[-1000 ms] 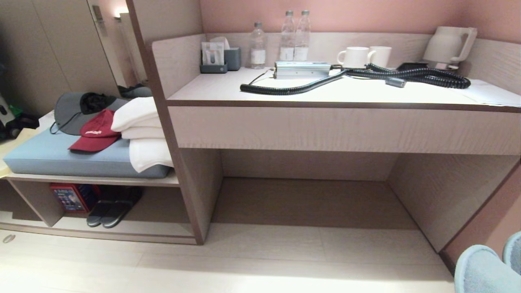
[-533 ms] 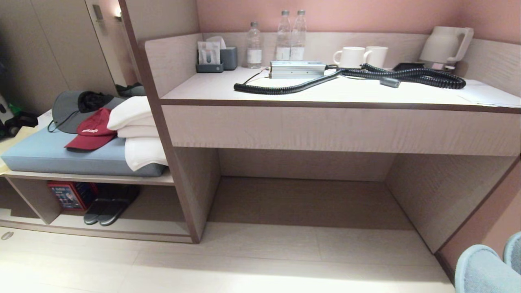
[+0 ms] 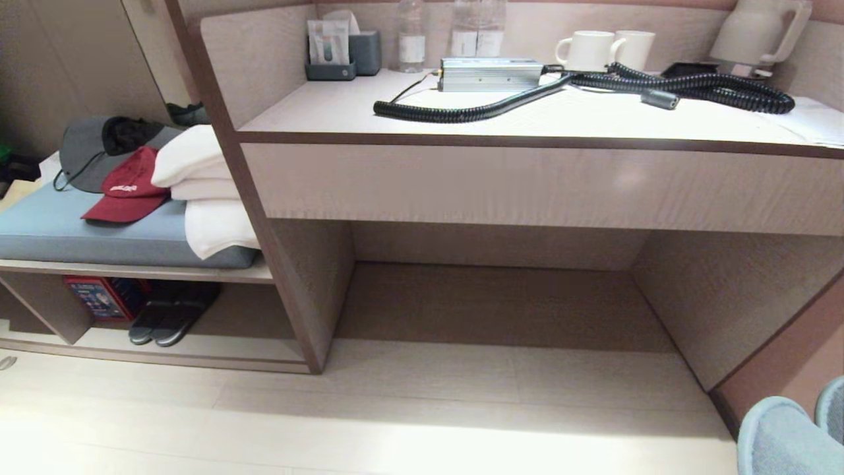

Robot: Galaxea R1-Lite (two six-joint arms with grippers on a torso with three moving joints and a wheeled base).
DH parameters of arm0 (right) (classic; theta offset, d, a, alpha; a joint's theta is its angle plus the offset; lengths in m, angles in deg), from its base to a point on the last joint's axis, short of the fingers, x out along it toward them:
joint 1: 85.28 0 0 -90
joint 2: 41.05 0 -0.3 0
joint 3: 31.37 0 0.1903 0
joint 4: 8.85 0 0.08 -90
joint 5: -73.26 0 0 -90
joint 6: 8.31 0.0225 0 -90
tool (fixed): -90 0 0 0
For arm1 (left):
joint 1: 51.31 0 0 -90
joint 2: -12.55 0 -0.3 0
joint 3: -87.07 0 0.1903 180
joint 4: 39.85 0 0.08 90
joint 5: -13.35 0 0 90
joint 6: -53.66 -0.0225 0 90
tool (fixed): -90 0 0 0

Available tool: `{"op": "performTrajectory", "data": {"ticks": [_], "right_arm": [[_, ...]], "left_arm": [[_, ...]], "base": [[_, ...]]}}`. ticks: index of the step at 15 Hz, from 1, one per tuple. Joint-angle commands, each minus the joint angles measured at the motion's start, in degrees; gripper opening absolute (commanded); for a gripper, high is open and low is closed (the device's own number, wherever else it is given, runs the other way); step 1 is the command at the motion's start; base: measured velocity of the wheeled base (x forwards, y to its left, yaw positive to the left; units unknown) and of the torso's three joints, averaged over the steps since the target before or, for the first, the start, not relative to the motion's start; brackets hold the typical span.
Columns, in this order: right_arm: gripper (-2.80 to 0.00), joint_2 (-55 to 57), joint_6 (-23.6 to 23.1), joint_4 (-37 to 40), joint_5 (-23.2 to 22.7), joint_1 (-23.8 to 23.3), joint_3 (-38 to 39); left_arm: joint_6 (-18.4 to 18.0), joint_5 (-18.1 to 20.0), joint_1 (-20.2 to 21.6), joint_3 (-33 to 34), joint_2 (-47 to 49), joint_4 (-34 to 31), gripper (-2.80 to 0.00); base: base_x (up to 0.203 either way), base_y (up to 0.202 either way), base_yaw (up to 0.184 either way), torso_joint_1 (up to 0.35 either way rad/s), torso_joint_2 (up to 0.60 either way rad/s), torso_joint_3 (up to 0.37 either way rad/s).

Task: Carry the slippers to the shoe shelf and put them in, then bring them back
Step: Place the slippers on the floor

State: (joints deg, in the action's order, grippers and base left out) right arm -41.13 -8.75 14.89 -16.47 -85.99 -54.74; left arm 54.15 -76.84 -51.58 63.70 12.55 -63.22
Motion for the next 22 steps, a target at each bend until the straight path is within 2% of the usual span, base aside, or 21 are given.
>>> {"op": "performTrajectory", "data": {"ticks": [1,22], "right_arm": [[-2.8,-0.19,0.0,-0.02,0.16,0.0,0.09],[-2.8,-0.19,1.41,-0.29,0.7,0.0,0.09]], "left_arm": [[0.04,0.02,0.0,0.09,0.0,0.0,-2.8],[0.04,0.02,0.0,0.09,0.0,0.0,-2.8]], "base": [[0.0,0.0,0.0,0.0,0.0,-0.203],[0.0,0.0,0.0,0.004,0.0,-0.198]]}}
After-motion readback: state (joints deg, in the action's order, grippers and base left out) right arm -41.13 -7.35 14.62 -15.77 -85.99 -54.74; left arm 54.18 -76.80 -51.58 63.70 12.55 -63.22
